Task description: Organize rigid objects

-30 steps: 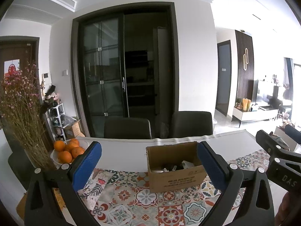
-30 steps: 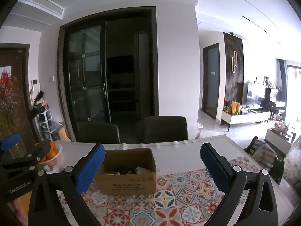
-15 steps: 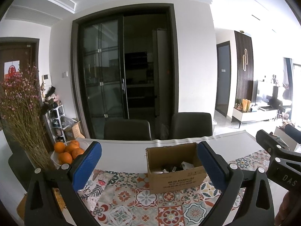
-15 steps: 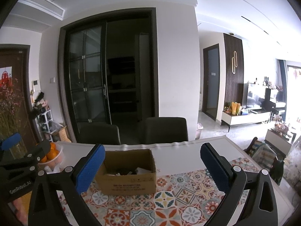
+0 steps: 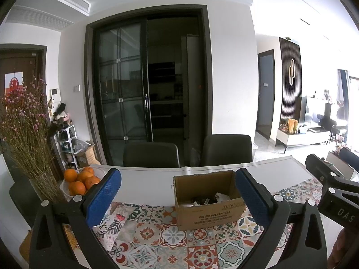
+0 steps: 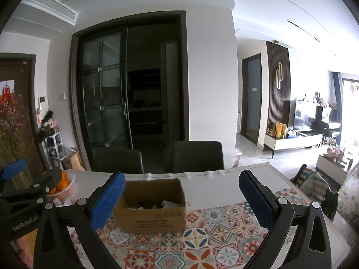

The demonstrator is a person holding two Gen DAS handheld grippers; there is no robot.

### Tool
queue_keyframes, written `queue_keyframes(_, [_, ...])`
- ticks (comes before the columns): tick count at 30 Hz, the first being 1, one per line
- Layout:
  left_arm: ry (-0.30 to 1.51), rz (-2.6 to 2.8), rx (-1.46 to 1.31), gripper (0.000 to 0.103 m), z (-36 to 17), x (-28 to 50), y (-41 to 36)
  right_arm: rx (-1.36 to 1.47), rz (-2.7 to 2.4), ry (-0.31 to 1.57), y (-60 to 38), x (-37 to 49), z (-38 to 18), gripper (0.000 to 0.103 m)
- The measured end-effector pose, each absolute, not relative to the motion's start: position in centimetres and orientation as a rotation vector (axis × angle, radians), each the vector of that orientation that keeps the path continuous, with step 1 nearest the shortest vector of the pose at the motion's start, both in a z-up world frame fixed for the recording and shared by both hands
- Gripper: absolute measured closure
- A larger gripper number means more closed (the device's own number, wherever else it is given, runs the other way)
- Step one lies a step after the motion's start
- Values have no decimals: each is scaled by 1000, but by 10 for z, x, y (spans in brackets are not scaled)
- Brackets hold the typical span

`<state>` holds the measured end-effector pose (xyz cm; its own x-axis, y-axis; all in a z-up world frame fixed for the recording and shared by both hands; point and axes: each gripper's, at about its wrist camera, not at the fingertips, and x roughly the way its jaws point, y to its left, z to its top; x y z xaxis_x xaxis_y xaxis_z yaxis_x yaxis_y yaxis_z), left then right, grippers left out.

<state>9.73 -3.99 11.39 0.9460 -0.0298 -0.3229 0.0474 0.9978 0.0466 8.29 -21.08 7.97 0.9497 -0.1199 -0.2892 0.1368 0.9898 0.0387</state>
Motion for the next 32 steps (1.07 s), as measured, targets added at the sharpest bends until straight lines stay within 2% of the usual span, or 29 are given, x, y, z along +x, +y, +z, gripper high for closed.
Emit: queue_keyframes(32, [334, -47, 49, 0, 115, 95, -39, 60, -131, 288, -209, 81, 83, 1])
